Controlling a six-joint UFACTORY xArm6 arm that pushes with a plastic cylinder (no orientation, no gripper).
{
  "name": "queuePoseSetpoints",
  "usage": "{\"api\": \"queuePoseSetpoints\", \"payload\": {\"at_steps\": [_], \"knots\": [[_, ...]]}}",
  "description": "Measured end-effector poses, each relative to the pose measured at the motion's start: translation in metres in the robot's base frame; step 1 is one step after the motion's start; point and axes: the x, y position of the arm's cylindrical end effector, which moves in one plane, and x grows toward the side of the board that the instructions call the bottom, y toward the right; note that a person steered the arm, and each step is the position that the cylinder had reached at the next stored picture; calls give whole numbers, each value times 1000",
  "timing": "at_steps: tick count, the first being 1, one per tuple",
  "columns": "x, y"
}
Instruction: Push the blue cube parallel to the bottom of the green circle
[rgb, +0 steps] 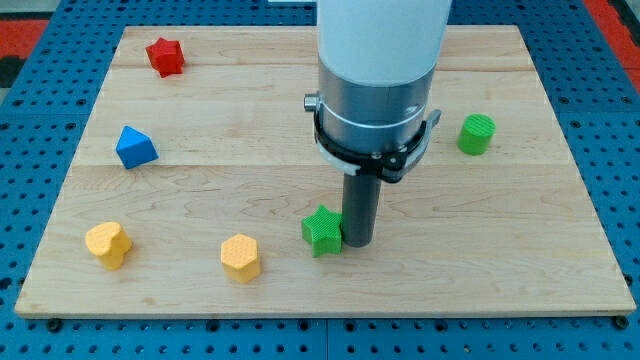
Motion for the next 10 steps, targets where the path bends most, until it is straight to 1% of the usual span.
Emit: {"api": "queuePoseSetpoints", "payload": {"at_steps": [1, 2, 3, 4, 5, 10], "knots": [[-45, -1], [-94, -24], [-130, -30], [-128, 14], [-123, 32], [-141, 27]]}}
